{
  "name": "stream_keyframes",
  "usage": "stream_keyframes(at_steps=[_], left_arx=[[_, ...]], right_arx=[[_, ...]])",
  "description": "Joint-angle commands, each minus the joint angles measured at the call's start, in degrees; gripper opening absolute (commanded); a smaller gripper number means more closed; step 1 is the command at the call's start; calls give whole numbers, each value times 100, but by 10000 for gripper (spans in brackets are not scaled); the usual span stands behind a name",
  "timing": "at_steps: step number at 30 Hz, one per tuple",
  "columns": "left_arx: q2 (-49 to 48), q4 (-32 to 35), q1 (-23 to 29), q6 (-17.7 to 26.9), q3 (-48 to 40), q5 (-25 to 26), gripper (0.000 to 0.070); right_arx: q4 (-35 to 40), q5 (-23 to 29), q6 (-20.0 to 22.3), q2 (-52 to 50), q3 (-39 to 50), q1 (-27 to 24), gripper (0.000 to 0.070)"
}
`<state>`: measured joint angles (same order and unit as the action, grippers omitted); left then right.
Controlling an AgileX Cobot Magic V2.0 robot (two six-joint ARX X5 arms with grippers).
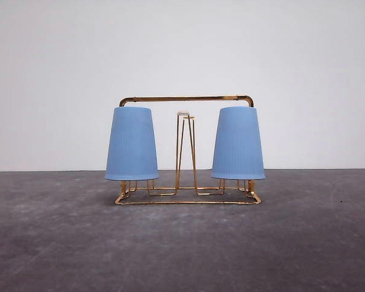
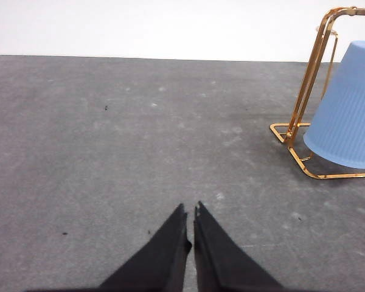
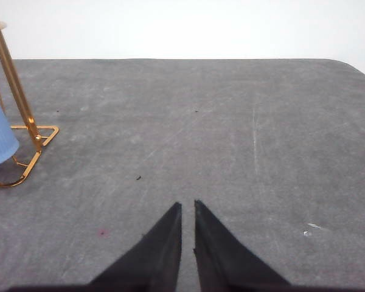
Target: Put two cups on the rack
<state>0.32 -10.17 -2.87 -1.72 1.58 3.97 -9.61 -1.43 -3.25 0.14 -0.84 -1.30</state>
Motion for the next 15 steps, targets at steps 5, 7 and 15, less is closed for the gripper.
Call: stream_keyframes(at_steps=[5,7,15], left_arx=[[-7,-12,-4,-26,-85,7,0],[-7,-13,-4,-24,-85,7,0],[-7,-13,-4,-26,-85,7,0]], right_arx=[[59,0,-53,7,15,0,36],[59,0,-55,7,15,0,36],[59,0,-54,7,15,0,36]])
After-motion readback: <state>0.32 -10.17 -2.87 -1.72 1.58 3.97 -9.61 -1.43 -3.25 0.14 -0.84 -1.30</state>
